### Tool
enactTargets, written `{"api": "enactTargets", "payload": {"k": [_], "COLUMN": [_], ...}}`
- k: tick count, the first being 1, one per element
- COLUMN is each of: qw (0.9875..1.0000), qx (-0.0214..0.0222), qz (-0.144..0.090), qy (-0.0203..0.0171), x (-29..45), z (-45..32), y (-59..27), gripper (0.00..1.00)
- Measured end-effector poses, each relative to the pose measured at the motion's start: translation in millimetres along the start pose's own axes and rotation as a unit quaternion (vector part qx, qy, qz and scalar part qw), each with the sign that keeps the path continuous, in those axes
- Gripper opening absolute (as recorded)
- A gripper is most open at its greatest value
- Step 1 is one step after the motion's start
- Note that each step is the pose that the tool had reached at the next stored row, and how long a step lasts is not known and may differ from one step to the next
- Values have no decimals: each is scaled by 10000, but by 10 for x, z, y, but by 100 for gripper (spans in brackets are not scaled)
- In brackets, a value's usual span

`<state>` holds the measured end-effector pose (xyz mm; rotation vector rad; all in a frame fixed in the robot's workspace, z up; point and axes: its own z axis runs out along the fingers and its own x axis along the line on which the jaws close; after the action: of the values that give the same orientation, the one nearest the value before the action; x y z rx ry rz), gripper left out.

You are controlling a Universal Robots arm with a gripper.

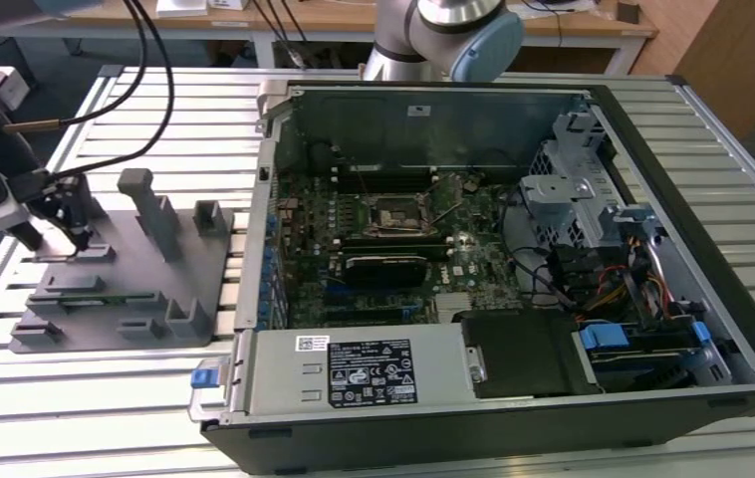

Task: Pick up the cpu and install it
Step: 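Pick up the cpu and move it towards the insertion slot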

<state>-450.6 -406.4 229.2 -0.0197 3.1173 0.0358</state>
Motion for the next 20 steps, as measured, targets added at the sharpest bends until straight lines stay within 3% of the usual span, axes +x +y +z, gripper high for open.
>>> {"api": "enactTargets", "payload": {"k": [20], "qw": [10000], "qx": [0], "qz": [0], "qy": [0], "x": [-6], "z": [-241], "y": [6], "gripper": [54]}}
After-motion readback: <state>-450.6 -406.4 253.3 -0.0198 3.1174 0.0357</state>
